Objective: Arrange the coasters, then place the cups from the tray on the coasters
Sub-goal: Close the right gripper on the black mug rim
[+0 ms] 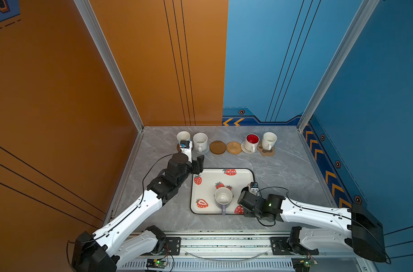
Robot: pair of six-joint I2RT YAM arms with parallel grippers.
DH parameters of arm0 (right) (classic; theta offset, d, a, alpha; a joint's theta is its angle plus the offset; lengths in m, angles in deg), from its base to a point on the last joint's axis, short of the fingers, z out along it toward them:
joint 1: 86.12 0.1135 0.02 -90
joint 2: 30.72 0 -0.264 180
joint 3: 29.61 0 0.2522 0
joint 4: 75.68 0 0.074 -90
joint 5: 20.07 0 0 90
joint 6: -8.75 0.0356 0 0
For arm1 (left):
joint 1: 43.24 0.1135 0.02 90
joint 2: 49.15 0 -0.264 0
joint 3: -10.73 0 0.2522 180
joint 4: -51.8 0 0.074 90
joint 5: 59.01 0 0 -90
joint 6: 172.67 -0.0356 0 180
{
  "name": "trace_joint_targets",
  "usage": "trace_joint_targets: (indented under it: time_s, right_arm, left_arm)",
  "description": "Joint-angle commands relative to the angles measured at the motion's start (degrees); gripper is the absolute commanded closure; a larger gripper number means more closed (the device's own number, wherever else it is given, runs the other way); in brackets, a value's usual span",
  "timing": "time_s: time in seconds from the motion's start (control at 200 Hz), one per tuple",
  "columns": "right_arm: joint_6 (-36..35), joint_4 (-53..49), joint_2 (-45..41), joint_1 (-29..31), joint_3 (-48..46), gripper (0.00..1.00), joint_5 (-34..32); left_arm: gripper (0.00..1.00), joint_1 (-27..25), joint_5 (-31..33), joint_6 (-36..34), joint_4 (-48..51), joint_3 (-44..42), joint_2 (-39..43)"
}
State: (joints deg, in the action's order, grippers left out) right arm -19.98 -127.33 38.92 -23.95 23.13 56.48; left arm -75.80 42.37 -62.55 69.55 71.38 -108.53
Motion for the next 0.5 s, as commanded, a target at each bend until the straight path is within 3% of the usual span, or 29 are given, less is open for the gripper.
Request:
trace_joint_targets:
  time_s: [0.0, 0.245, 0.496]
  right_arm:
    - [-1.38, -1.13, 0.84, -0.65, -0.06, 0.61, -0.08]
    - [-1.99, -1.13, 1.54, -1.0, 0.22, 0.68, 0.06]
    - [-2.69, -2.29, 2.16, -0.94, 1.13, 0.88, -0.14]
  left_arm:
    - [0.29, 0.77, -1.27, 0.85, -1.03, -0.91, -0.37]
    - [0.29, 1.19, -1.87, 1.41, -1.26, -1.19, -0.31]
    - [0.29, 1.53, -2.31, 1.68, -1.44, -1.55, 0.15]
